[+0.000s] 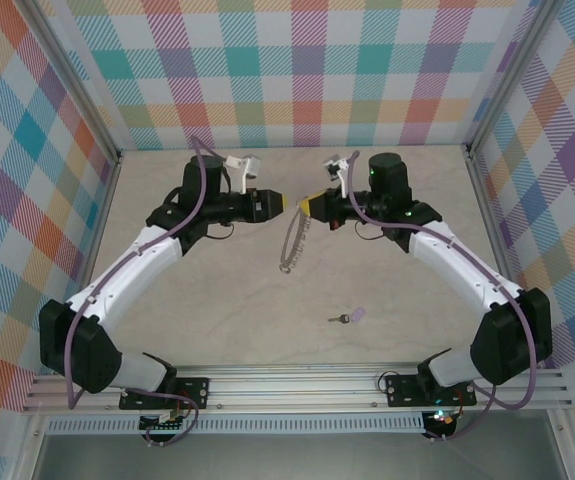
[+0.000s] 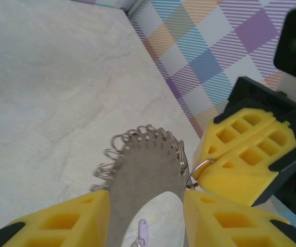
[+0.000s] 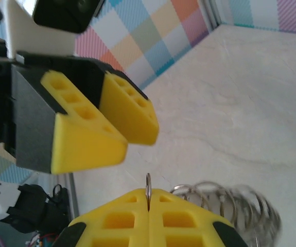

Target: Put the keys on the keyring

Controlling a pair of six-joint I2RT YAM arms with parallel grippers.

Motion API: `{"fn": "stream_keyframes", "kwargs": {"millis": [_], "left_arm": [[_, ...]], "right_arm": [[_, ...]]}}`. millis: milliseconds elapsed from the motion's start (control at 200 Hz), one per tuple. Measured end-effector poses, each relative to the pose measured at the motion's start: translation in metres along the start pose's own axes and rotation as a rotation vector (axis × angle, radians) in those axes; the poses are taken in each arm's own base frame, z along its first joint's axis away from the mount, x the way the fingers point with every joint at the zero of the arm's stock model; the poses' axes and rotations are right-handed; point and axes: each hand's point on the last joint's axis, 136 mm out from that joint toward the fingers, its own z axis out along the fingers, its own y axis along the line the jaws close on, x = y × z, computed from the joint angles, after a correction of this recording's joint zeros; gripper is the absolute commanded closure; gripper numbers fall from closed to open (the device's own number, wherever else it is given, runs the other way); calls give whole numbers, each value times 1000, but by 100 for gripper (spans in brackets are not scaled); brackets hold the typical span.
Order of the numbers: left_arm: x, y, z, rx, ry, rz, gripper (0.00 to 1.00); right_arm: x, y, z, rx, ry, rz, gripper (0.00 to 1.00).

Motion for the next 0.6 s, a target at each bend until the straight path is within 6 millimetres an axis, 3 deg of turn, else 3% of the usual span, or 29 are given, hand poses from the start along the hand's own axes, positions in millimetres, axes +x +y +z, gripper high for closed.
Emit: {"fn": "stream_keyframes", "kwargs": {"millis": [245,600], "left_arm": [[-8,-11,2,85,-6,44,65],[-13,-23,7,183,-8,66,66]], "right_arm": [[-4,-1,4,-74,-3,48,100],[-13,14,0,-153,-12,37,100]]}}
